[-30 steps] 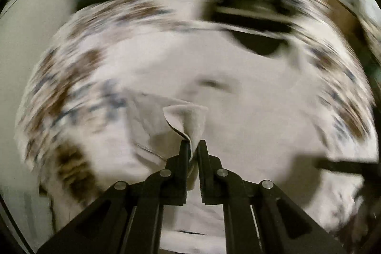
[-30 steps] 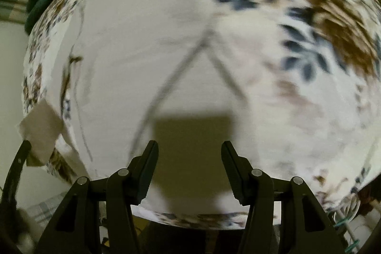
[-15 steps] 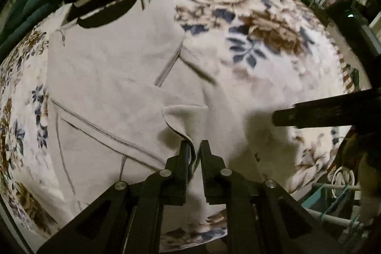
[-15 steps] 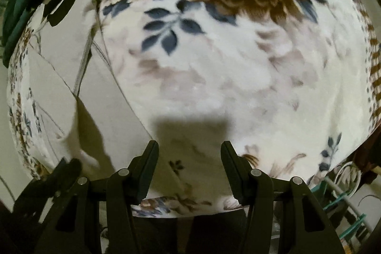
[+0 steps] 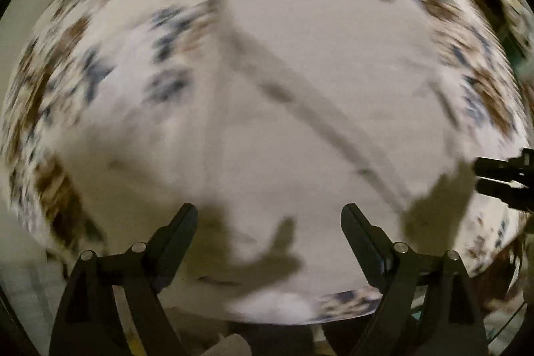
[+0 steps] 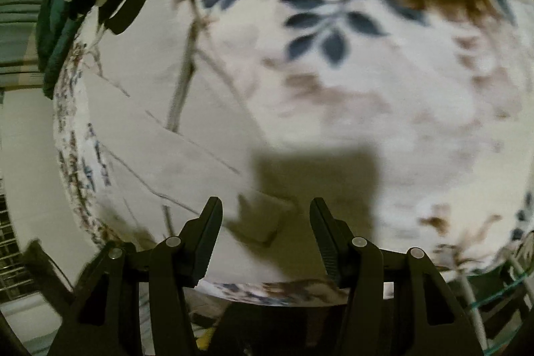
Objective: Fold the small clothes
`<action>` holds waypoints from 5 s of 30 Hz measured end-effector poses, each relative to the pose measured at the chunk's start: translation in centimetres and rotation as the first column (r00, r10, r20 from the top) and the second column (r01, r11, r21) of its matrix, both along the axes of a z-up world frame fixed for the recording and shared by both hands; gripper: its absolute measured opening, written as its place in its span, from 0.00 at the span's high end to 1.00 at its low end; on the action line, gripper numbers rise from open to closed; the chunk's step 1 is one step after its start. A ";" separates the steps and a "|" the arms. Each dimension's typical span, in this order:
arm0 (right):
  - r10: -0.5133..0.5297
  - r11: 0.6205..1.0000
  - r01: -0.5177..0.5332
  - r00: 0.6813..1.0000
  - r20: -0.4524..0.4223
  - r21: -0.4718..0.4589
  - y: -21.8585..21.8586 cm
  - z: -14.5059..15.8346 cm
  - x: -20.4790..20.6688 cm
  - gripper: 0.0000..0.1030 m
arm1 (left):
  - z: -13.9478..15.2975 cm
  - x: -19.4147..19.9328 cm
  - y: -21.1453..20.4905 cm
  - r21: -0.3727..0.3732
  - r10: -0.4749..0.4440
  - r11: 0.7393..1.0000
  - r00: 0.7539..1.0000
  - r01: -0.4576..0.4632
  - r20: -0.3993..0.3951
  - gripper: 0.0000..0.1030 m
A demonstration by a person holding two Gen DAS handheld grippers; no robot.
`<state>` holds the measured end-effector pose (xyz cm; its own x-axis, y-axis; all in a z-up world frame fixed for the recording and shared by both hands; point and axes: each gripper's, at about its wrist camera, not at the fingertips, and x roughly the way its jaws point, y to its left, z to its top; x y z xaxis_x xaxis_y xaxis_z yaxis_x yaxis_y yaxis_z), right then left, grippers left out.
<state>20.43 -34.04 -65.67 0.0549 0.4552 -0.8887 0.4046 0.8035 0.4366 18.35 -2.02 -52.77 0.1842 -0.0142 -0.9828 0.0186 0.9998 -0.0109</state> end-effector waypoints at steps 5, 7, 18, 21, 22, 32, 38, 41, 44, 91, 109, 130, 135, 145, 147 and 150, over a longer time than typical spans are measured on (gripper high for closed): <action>0.047 0.998 -0.051 0.994 -0.101 -0.034 3.5 -2.8 1.1 0.53 | -2.1 -0.8 7.2 0.048 0.172 0.984 0.984 -0.170 -0.054 0.15; 0.138 0.983 -0.161 0.965 -0.222 -0.086 4.7 -4.9 0.3 0.64 | -2.8 -1.1 8.8 0.040 0.207 0.978 0.976 -0.205 -0.069 0.15; 0.129 0.991 -0.130 0.974 -0.187 0.009 1.8 -5.5 -2.7 0.54 | -8.4 -4.1 9.0 -0.118 0.119 0.982 0.969 -0.147 -0.218 0.17; 0.171 0.985 -0.168 0.965 -0.201 0.033 2.8 -6.7 -3.0 0.54 | -8.2 -4.6 8.0 -0.141 0.091 0.983 0.978 -0.118 -0.186 0.78; 0.176 0.984 -0.174 0.966 -0.190 0.027 3.0 -6.8 -3.3 0.54 | -8.0 -4.7 7.4 -0.118 0.076 0.988 0.981 -0.098 -0.179 0.91; 0.031 0.984 -0.002 0.987 -0.157 0.181 3.1 -4.3 -4.6 0.94 | -3.5 -6.3 9.3 -0.203 0.171 0.957 0.968 -0.207 -0.182 0.97; -0.045 0.969 0.071 0.993 -0.111 0.239 1.5 -0.9 -2.5 0.94 | 0.6 -3.7 12.1 -0.326 0.275 0.893 0.950 -0.310 -0.151 0.97; -0.073 0.960 0.093 0.994 -0.085 0.262 0.5 0.8 -0.6 0.94 | 1.7 -1.8 12.6 -0.382 0.302 0.864 0.945 -0.327 -0.127 0.97; -0.111 0.949 0.124 0.992 -0.060 0.289 0.2 2.0 2.1 0.94 | 2.8 1.3 13.3 -0.416 0.310 0.851 0.946 -0.321 -0.094 0.97; -0.049 0.995 0.053 0.997 0.056 -0.084 -3.1 1.1 20.1 0.63 | -3.7 19.3 10.7 -0.304 0.098 0.947 0.994 -0.107 -0.045 0.91; 0.241 0.924 -0.181 0.960 0.146 -0.337 3.1 1.6 39.3 0.25 | -4.8 36.1 1.2 0.018 -0.288 0.958 0.952 0.288 0.101 0.58; 0.285 0.937 -0.188 0.898 0.334 -0.296 6.5 12.7 28.1 0.97 | 7.5 22.1 5.9 -0.182 -0.070 0.975 0.952 0.129 0.298 0.99; 0.298 0.937 -0.213 0.902 0.313 -0.277 7.0 13.0 21.8 0.97 | 7.6 17.3 7.0 -0.195 -0.013 0.979 0.965 0.066 0.261 0.99; 0.321 0.929 -0.281 0.936 0.144 -0.242 6.1 7.4 11.4 0.97 | 1.3 8.9 9.5 -0.251 0.106 0.963 0.994 -0.098 0.021 0.99; 0.323 0.927 -0.288 0.939 0.121 -0.239 5.9 6.6 10.6 0.97 | 0.5 8.9 10.5 -0.342 0.166 0.923 0.985 -0.174 -0.055 0.97; 0.313 0.933 -0.288 0.945 0.094 -0.215 5.4 6.1 10.3 0.81 | 0.1 10.3 11.2 -0.439 0.227 0.860 0.965 -0.260 -0.128 0.90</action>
